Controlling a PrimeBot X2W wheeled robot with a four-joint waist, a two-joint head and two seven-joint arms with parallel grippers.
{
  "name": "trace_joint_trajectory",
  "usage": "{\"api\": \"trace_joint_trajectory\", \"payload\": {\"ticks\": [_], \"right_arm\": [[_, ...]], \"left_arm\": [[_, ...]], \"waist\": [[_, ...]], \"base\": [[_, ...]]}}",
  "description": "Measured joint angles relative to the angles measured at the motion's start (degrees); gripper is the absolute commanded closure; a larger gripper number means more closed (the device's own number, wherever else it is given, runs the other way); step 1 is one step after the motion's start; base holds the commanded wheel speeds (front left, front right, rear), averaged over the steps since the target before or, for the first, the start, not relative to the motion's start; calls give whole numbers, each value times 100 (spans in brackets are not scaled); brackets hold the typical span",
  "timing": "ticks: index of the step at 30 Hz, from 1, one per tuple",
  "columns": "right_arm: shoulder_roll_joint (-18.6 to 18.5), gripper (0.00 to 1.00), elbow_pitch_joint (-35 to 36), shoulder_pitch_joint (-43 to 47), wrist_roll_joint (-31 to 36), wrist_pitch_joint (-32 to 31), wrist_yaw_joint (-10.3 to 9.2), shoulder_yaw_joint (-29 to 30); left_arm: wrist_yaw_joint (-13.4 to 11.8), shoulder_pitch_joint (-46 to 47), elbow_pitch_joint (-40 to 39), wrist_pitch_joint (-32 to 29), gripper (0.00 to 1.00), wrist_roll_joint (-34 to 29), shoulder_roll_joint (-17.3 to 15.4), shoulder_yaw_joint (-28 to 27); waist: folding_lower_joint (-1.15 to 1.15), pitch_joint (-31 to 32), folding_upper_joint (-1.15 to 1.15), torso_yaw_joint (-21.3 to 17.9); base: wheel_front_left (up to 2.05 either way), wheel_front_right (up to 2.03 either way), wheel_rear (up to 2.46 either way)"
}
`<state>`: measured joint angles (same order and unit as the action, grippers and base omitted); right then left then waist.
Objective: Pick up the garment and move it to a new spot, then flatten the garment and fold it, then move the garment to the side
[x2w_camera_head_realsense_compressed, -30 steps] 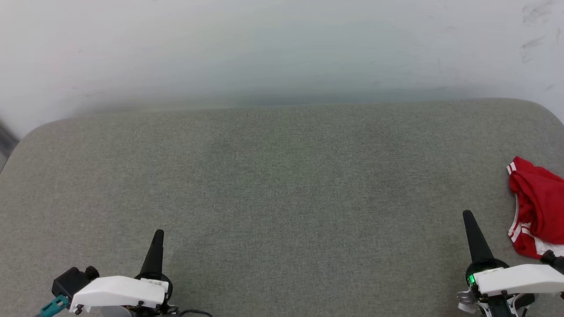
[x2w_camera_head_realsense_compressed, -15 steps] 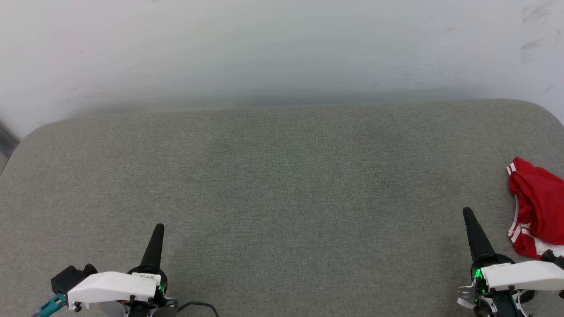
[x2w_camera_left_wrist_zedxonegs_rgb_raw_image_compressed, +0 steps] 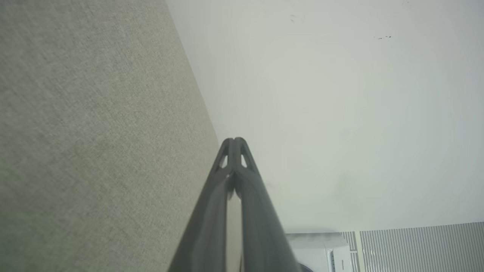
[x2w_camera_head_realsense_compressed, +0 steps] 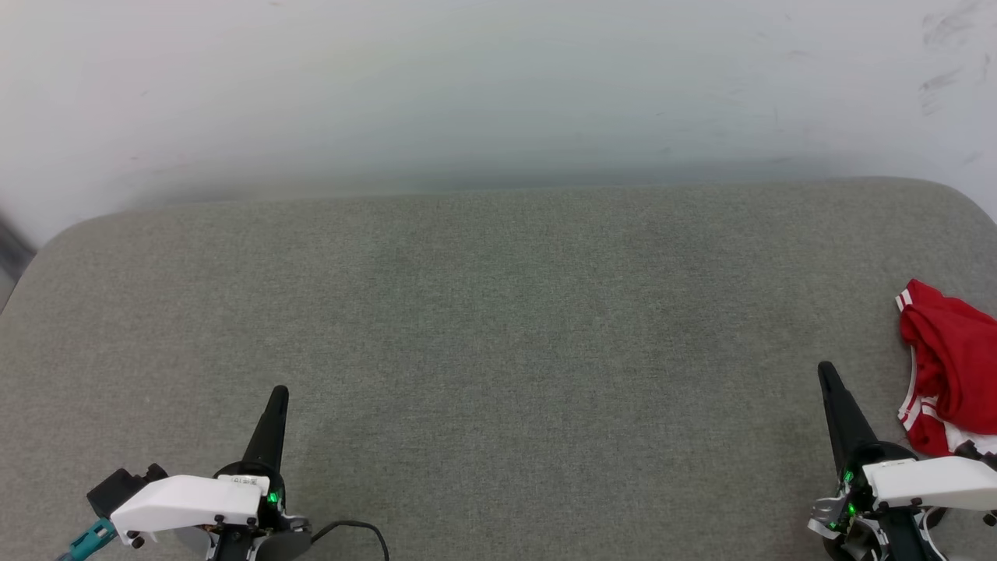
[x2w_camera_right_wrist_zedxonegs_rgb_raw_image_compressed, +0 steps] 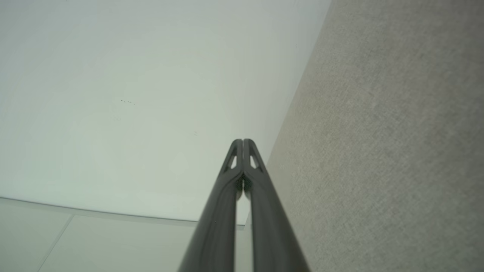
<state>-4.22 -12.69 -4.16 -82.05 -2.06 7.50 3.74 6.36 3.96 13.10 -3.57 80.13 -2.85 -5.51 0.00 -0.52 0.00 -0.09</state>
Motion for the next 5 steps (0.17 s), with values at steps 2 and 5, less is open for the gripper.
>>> {"api": "trace_joint_trajectory", "payload": {"ticks": [2,5], "right_arm": [[1,100,-8,-23,-90,-9,0,5],[1,100,-22,-41,-222,-56,0,21]], "left_arm": [[5,14,7,-33,100,88,0,-8],[20,27,18,-58,100,233,0,-19]], "waist": [[0,2,0,1],[0,6,0,1]], "base": [[0,0,0],[0,0,0]]}}
